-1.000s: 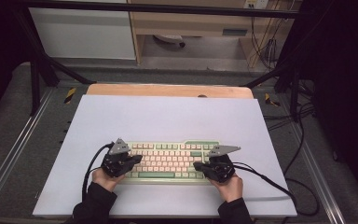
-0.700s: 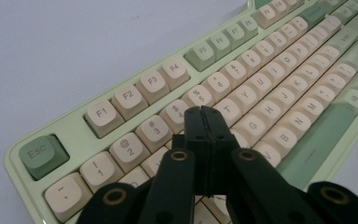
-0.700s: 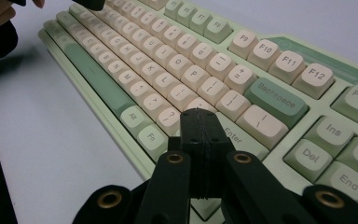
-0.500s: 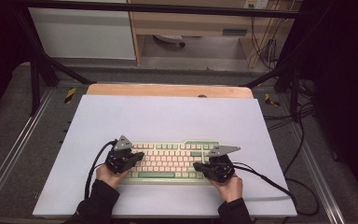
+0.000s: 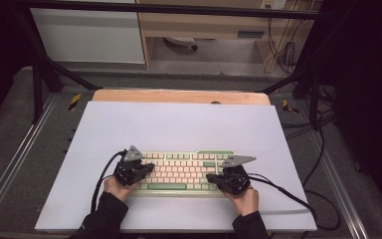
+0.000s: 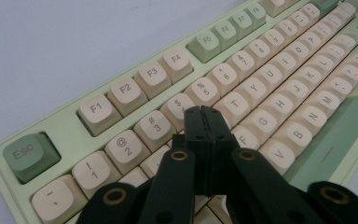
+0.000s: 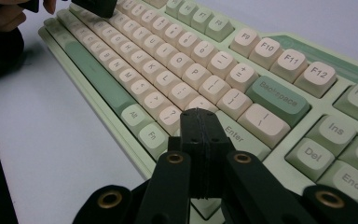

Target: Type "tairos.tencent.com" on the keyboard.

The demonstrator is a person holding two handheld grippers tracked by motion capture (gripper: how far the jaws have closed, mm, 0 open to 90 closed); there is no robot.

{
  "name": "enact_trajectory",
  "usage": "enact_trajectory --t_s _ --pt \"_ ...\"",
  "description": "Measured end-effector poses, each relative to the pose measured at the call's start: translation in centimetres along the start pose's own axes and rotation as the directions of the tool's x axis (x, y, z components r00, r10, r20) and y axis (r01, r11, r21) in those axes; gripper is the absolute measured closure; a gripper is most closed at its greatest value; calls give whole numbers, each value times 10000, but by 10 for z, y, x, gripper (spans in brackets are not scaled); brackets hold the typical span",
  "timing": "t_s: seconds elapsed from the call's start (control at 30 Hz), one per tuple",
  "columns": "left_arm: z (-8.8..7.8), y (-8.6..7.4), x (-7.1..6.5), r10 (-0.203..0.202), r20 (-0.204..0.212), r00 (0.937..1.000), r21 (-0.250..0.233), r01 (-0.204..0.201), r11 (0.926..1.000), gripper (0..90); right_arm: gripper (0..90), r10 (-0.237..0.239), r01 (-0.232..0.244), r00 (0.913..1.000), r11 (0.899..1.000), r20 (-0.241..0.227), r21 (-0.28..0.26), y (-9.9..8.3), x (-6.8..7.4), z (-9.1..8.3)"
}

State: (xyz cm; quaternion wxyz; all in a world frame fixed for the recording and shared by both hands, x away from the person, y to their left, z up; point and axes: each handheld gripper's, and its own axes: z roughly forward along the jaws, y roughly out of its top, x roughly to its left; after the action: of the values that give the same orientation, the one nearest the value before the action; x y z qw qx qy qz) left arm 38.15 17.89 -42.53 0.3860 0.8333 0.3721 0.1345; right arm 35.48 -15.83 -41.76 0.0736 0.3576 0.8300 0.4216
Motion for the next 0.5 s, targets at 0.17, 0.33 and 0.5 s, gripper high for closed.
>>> enact_trajectory --t_s 0.17,0.33,0.5 --pt "1 0 -1 34 9 10000 12 -34 10000 896 900 16 -16 10000 10000 21 12 0 0 -1" --pt "2 -1 -1 27 13 10000 87 -27 10000 896 900 12 -12 10000 10000 12 -32 0 0 -1" --pt "0 -1 -2 56 76 10000 -28 -56 10000 896 900 -18 18 10000 10000 11 -65 1 0 -2"
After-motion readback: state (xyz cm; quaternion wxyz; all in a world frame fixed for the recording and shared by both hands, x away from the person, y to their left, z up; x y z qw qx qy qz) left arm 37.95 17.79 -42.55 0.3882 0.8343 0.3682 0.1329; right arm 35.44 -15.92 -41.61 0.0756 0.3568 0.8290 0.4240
